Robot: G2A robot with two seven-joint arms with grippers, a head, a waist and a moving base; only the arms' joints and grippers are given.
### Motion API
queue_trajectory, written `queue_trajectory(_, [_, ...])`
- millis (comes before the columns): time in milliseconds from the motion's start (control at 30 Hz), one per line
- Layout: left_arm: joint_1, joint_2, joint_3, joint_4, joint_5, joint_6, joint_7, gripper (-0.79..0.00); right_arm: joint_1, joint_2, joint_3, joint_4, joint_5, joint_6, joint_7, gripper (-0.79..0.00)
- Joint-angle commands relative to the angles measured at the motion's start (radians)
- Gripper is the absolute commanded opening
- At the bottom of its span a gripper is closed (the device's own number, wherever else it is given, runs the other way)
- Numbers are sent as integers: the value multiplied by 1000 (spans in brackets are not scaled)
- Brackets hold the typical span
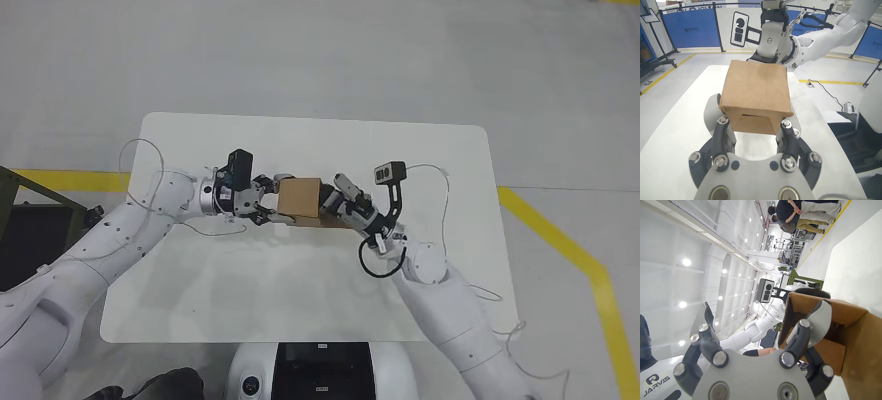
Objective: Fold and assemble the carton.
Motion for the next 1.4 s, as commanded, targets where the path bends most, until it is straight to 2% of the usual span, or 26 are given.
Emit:
queue_trajectory(0, [-1,0,0,2,0,0,0,-413,3,-1,-2,1,-2,-3,0,0])
queue_trajectory(100, [-3,1,-1,16,-3,0,0,-419,-11,5,28,-23,-5,-14,-5,0])
queue_trajectory(300, [-4,3,-6,34,-21,0,0,-428,-84,37,170,-102,44,19,28,0])
queue_trajectory(400, [-3,8,-17,29,-36,0,0,-434,-89,49,231,-78,140,88,95,0])
queue_trajectory(500, [-1,15,-32,21,-56,0,0,-443,-72,60,289,-19,195,110,166,0])
queue_trajectory(667, [9,35,-56,-13,-83,0,0,-456,-47,75,322,48,119,156,218,0])
queue_trajectory(867, [27,64,-68,-70,-130,0,0,-453,-33,85,305,105,40,238,278,0])
queue_trajectory(967, [32,78,-62,-94,-167,0,0,-446,-23,86,290,136,22,261,290,-114])
queue_trajectory(1100, [26,95,-44,-115,-205,0,0,-446,-16,87,266,150,4,277,313,-145])
queue_trajectory(1133, [22,99,-38,-119,-207,0,0,-443,-15,87,260,150,-3,276,316,-249])
queue_trajectory(1167, [19,102,-32,-123,-209,0,0,-443,-16,86,252,146,-2,277,325,-289])
queue_trajectory(1233, [13,107,-15,-128,-210,0,0,-446,-18,85,239,133,5,273,340,-339])
queue_trajectory(1367, [-7,110,27,-124,-205,0,0,-446,-28,83,215,104,20,259,361,-385])
